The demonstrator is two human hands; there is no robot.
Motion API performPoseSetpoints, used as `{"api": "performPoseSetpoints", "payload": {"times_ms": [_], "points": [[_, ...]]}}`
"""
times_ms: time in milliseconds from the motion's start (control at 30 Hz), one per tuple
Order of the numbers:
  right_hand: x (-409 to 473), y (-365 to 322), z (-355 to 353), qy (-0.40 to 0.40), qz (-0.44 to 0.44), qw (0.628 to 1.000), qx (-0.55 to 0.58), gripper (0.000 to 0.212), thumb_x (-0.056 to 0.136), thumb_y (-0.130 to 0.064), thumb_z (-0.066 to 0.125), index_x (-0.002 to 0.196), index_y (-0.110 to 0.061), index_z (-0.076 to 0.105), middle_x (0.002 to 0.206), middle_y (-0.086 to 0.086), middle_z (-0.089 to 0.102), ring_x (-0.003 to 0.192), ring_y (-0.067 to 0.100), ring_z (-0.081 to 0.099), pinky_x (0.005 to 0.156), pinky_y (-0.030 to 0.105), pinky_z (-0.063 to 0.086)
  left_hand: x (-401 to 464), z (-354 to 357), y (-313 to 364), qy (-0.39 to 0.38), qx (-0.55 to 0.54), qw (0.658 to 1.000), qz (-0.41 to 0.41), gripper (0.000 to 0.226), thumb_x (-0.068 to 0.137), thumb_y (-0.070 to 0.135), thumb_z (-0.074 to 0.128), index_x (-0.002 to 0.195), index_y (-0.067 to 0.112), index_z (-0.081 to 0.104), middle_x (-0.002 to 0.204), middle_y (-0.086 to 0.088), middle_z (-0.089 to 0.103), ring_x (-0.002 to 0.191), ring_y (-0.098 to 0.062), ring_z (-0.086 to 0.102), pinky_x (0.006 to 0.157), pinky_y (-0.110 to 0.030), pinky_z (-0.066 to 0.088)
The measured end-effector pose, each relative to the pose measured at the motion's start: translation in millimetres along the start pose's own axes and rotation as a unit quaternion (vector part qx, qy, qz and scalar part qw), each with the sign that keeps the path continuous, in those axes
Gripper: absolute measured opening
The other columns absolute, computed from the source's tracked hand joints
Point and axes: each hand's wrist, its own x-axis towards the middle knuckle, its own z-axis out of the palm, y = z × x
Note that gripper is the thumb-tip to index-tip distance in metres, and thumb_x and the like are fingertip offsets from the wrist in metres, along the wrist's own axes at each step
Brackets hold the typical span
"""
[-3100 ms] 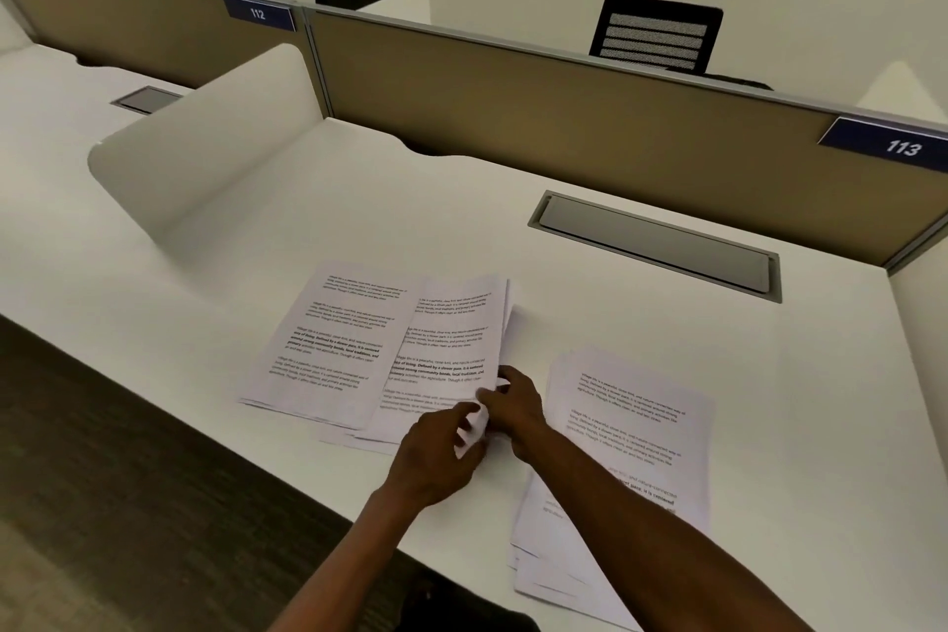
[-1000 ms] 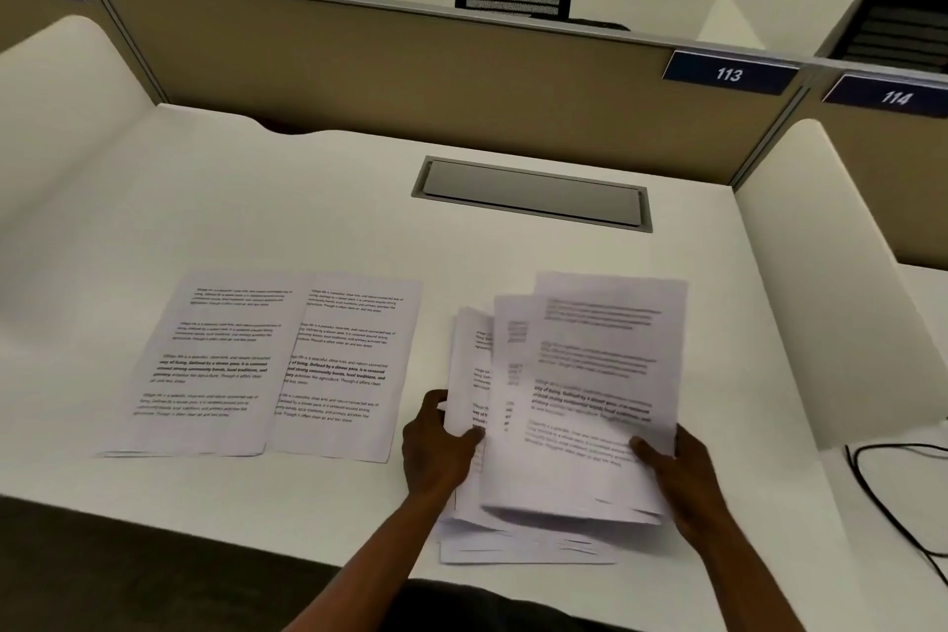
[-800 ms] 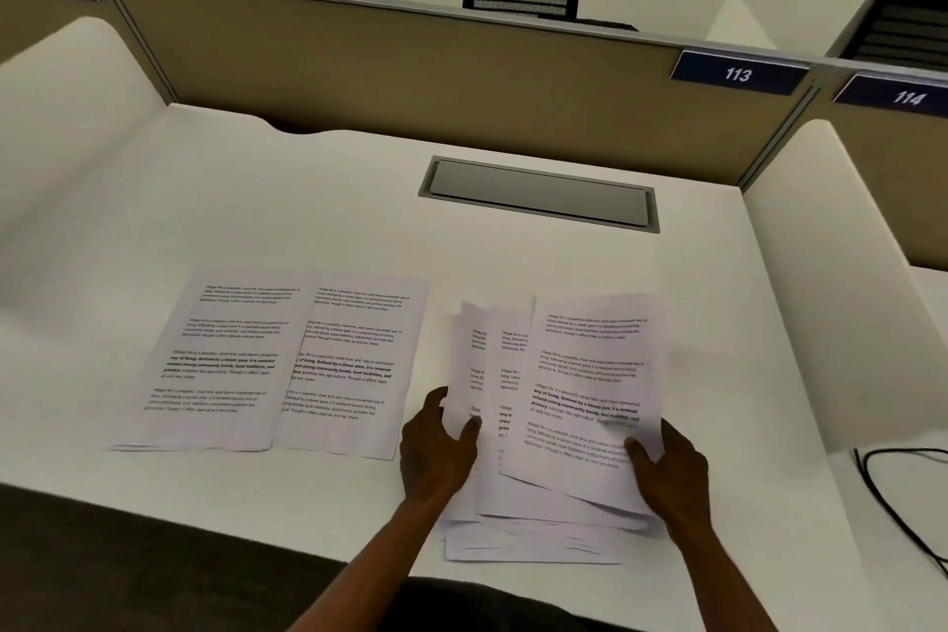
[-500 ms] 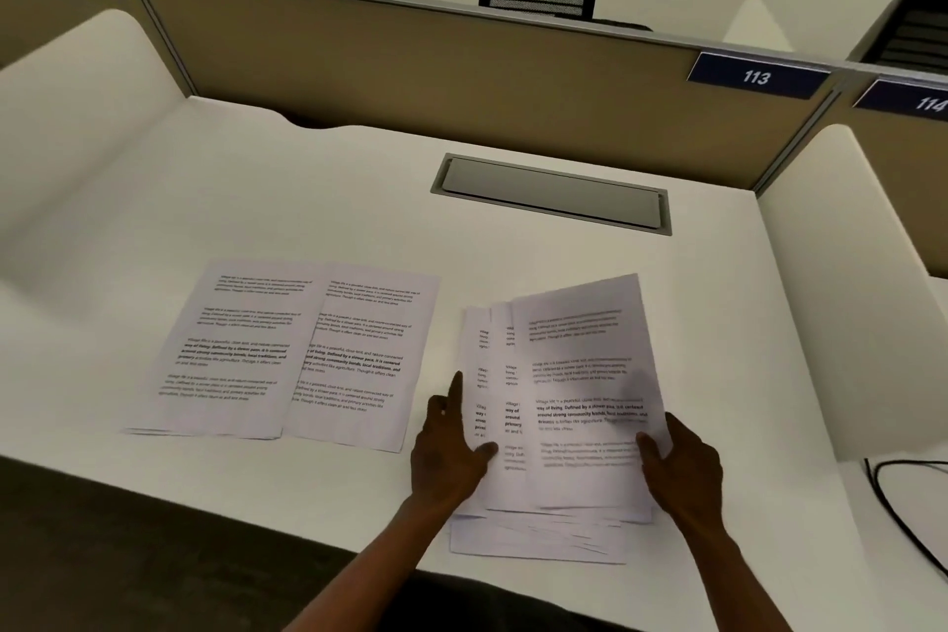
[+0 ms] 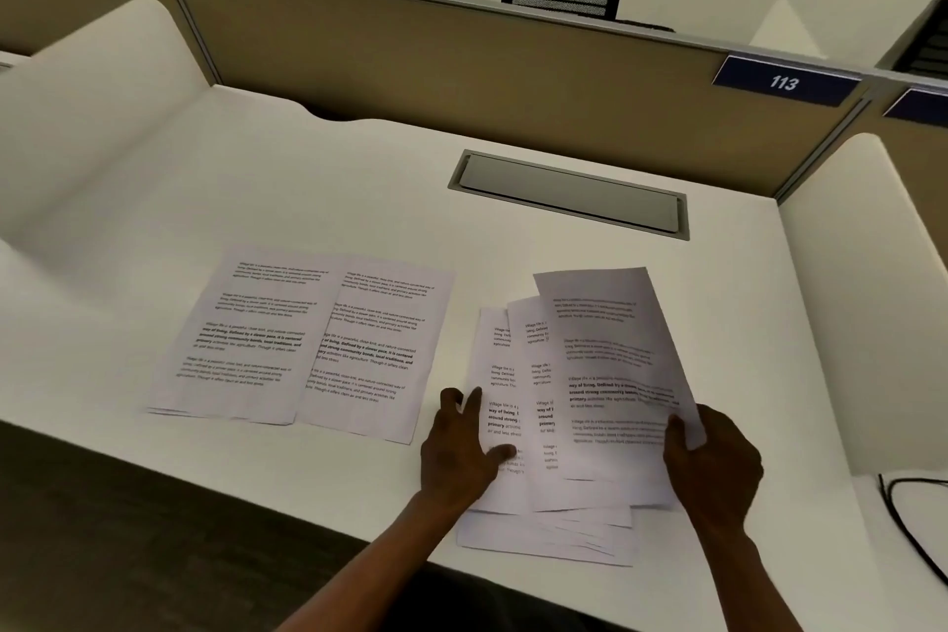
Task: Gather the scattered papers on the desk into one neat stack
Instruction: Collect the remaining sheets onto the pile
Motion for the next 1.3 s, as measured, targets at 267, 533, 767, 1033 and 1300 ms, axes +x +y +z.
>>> {"api": "performPoseSetpoints", "payload": {"times_ms": [267,533,767,1033,1300], "points": [[-2,-3,6,-0.065,-0.014,0.998,0.022,0.015,0.085,-0.002,0.065,0.101,-0.002,0.066,0.086,0.016,0.074,0.062,0.029,0.064,0.060,0.019,0.044,1,-1,2,0.012,0.006,1.000,-0.008,0.088,0.081,0.067,0.057,0.151,0.023,0.026,0.151,0.001,0.021,0.134,-0.017,0.042,0.103,-0.032,0.047],[9,-8,-11,-0.109,0.057,0.982,0.145,0.021,0.093,-0.013,0.062,0.113,-0.008,0.061,0.095,0.005,0.063,0.086,0.026,0.060,0.077,0.035,0.049,-1,-2,0,0.005,0.018,1.000,0.004,0.083,0.085,0.057,0.060,0.151,0.024,0.024,0.155,-0.001,0.017,0.137,-0.018,0.038,0.107,-0.032,0.044],[39,-2,-27,-0.096,0.209,0.900,0.370,0.045,0.088,-0.006,0.066,0.132,-0.008,0.055,0.120,0.009,0.063,0.103,0.025,0.060,0.092,0.032,0.046,-1,-6,-2,-0.007,-0.011,1.000,0.016,0.077,0.087,0.038,0.063,0.152,0.020,0.026,0.152,-0.002,0.021,0.128,-0.019,0.047,0.099,-0.029,0.049],[5,13,28,-0.197,0.168,0.948,0.186,0.043,0.081,-0.010,0.076,0.121,-0.010,0.061,0.115,0.012,0.068,0.102,0.030,0.065,0.090,0.037,0.051,-2,-11,-8,-0.037,-0.046,0.998,0.004,0.077,0.085,0.011,0.063,0.152,0.017,0.026,0.152,0.000,0.025,0.131,-0.017,0.044,0.103,-0.017,0.039],[12,-12,16,-0.112,0.094,0.978,0.151,0.025,0.088,-0.017,0.070,0.110,-0.007,0.068,0.097,0.007,0.069,0.087,0.026,0.065,0.079,0.029,0.045,-13,-11,-11,0.029,-0.041,0.998,0.023,0.064,0.091,0.036,0.058,0.149,0.021,0.035,0.159,0.003,0.022,0.146,-0.014,0.023,0.114,-0.025,0.027]]}}
